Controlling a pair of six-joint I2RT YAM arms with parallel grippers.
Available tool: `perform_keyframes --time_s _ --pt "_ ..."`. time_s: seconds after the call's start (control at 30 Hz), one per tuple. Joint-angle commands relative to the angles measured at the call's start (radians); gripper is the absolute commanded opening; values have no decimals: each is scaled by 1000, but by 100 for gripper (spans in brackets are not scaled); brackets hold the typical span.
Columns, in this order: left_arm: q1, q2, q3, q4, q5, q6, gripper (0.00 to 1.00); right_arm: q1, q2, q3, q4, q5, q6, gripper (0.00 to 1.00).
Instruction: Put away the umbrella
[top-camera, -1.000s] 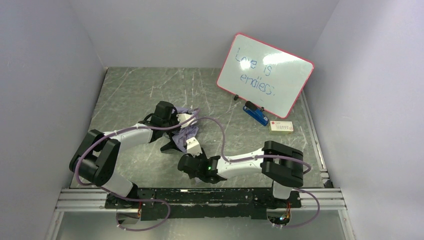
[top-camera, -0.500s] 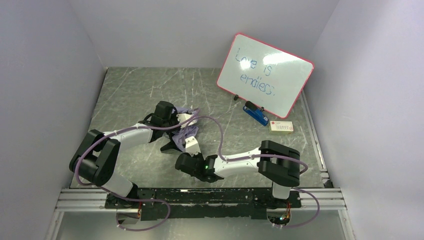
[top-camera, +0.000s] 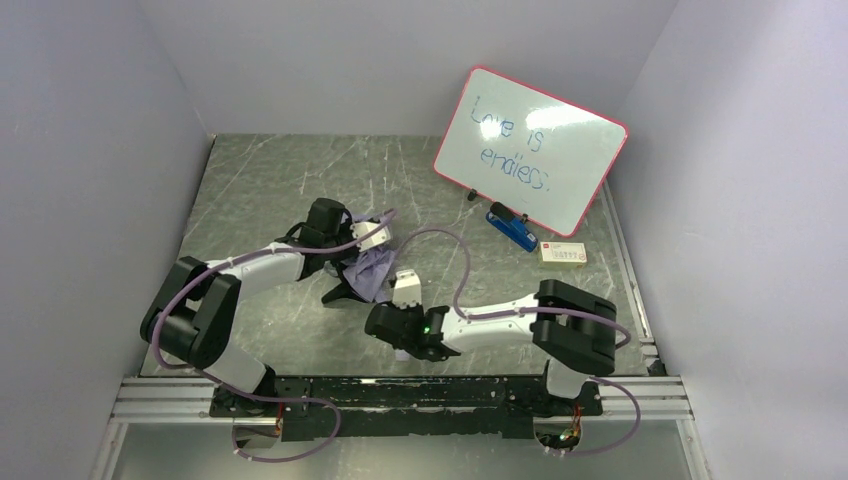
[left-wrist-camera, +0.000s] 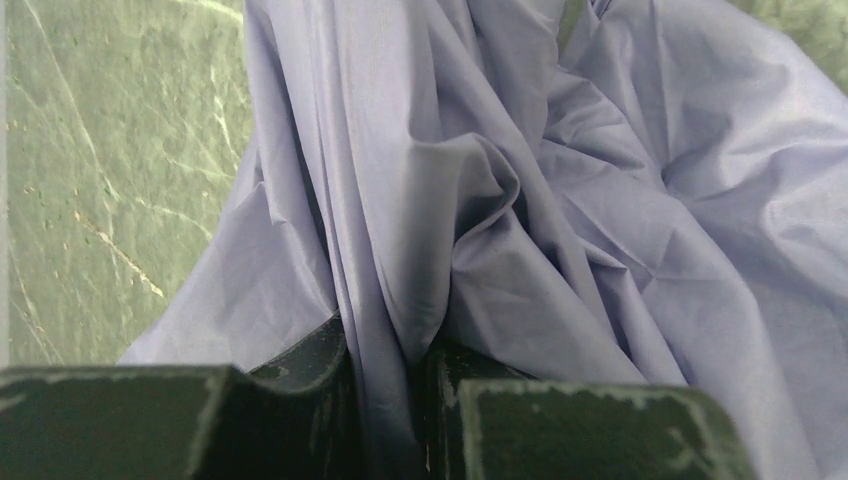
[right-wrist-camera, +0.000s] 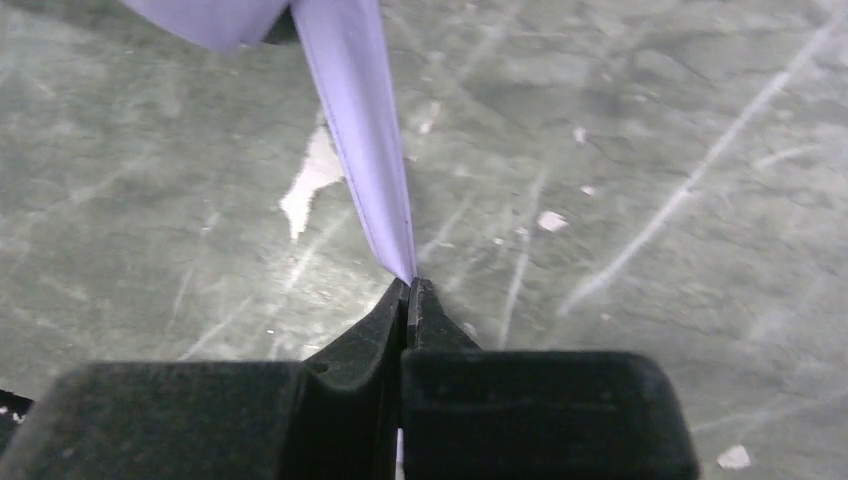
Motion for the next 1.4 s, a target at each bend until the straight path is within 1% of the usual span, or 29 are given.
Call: perform_keyframes --time_s 0.0,0.07,0.37,0.6,0.67,0.73,0.87,0.93,1.03,1.13,1.2,1.3,1.37 --pt "50 17 71 0 19 -29 5 -8 31 -146 -385 -68 129 0" --pt "59 26 87 -3 29 -27 5 -11 -1 -163 -428 -55 173 0" --pt "65 26 102 -5 62 -4 5 -46 -75 -183 -574 -3 268 0" --pt "68 26 101 -1 57 1 5 -81 -94 -92 -805 115 325 0" --pt "68 29 106 -5 59 -5 5 -81 -101 -68 -827 123 310 0" --pt "68 31 110 -3 60 -9 5 -81 -110 -61 -795 103 256 0" --pt "68 30 113 3 50 -20 5 -76 -104 -61 -654 -1 67 0" --pt "66 26 110 2 52 -25 5 -72 -83 -53 -638 -27 38 0" --pt "51 13 95 5 44 -35 5 -66 -63 -42 -635 -27 18 0" --pt "15 -1 67 10 24 -38 5 -63 -95 -64 -557 -57 -31 0" --pt "-14 -10 42 20 5 -37 5 -64 -145 -89 -495 -89 -57 0" --pt "-37 -15 17 27 -2 -51 5 -64 -230 -143 -426 -123 -79 7" --pt "-43 -14 10 28 -2 -56 5 -64 -279 -167 -413 -136 -89 13"
